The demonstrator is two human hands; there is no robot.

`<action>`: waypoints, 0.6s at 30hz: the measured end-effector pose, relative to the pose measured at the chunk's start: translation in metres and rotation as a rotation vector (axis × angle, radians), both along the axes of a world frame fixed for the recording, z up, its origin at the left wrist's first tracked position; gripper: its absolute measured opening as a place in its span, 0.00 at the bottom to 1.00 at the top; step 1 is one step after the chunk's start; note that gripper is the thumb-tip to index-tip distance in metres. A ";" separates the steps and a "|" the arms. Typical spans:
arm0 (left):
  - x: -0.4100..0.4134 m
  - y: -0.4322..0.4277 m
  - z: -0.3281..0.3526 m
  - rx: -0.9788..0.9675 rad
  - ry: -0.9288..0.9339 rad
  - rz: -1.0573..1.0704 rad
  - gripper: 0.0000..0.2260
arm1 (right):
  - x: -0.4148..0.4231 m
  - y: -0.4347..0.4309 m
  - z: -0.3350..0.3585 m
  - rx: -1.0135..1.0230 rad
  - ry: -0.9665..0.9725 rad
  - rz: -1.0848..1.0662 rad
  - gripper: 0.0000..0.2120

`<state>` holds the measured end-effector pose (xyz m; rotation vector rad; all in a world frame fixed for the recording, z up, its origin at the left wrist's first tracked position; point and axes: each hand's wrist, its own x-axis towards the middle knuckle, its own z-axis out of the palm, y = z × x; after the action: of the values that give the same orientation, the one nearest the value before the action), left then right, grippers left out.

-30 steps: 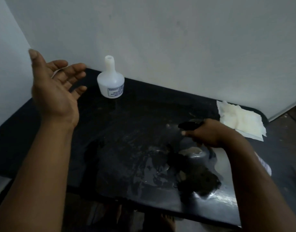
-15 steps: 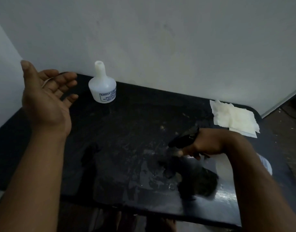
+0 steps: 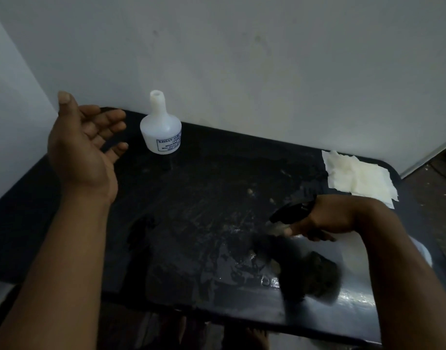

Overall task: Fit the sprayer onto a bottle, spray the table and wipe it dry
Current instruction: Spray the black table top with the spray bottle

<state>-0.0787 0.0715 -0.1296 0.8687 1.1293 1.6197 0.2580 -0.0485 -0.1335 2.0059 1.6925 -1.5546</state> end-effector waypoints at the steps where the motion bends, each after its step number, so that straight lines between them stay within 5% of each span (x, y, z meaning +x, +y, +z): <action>1: 0.000 0.000 0.000 -0.003 0.003 -0.003 0.18 | 0.006 0.000 0.000 0.014 -0.034 -0.005 0.06; 5: -0.001 0.002 -0.001 -0.008 0.015 -0.005 0.17 | 0.026 -0.005 0.002 -0.089 -0.145 -0.047 0.03; 9: 0.001 0.001 -0.001 -0.006 0.026 -0.008 0.17 | 0.038 -0.010 0.000 -0.111 -0.039 -0.073 0.06; 14: 0.002 0.002 -0.001 -0.005 0.033 -0.021 0.16 | 0.041 -0.005 -0.004 0.085 -0.093 -0.074 0.16; 18: 0.005 0.002 0.000 -0.003 0.050 -0.031 0.16 | 0.033 -0.005 0.001 0.274 0.132 -0.204 0.17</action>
<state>-0.0740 0.0733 -0.1296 0.9253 1.1472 1.5778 0.2912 -0.0530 -0.1320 2.3205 1.8938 -1.6255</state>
